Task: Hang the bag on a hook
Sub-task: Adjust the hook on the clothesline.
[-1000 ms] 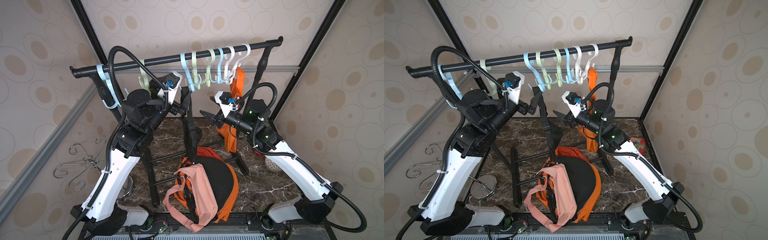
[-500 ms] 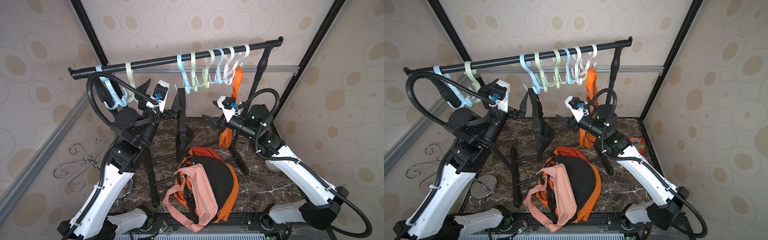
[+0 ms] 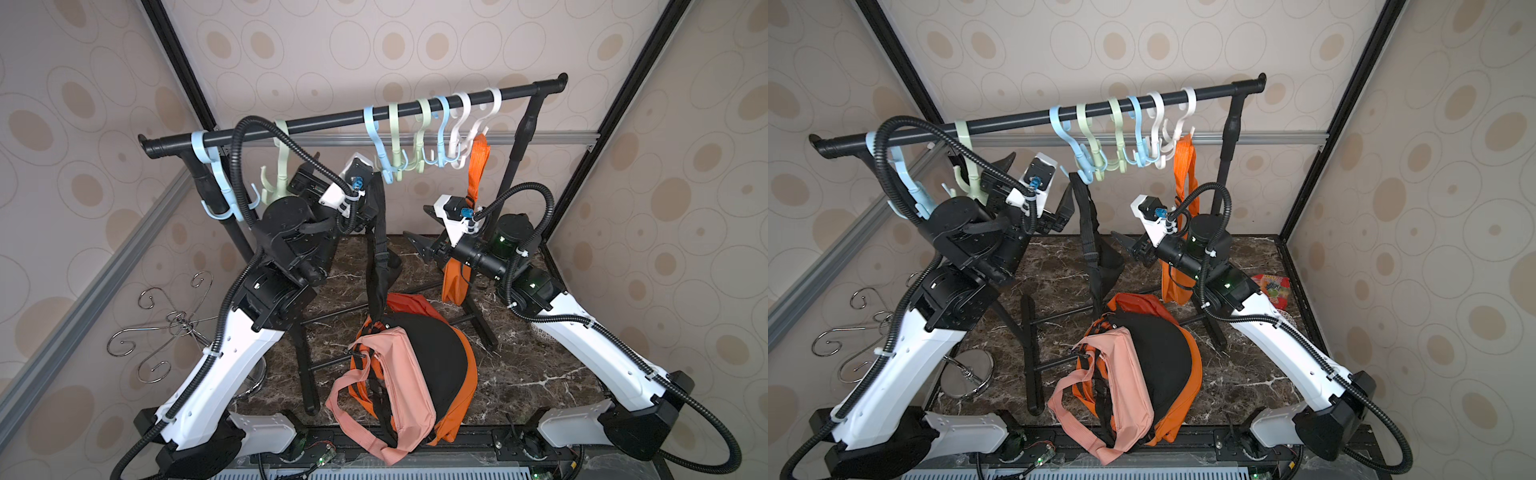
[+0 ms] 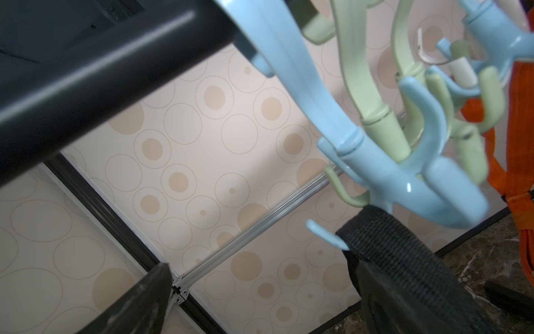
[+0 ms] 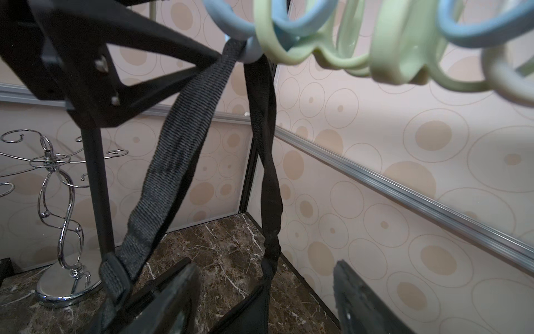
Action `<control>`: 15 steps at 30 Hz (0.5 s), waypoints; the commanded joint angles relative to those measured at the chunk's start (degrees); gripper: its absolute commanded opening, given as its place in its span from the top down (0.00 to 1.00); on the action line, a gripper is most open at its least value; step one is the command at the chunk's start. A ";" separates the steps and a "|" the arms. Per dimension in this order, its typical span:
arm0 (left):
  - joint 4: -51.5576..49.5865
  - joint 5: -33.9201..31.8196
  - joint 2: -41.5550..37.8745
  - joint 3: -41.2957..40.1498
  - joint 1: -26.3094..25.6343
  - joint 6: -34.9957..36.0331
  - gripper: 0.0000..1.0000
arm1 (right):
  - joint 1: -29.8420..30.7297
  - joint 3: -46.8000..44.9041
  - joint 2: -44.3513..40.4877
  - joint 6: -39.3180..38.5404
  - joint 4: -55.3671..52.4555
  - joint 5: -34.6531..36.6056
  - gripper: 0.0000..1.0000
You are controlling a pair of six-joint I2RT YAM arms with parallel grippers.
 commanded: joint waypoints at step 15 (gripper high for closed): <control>-2.82 -17.46 10.03 10.60 -6.22 14.97 0.00 | 0.04 -0.88 -0.02 3.18 1.83 -2.24 0.25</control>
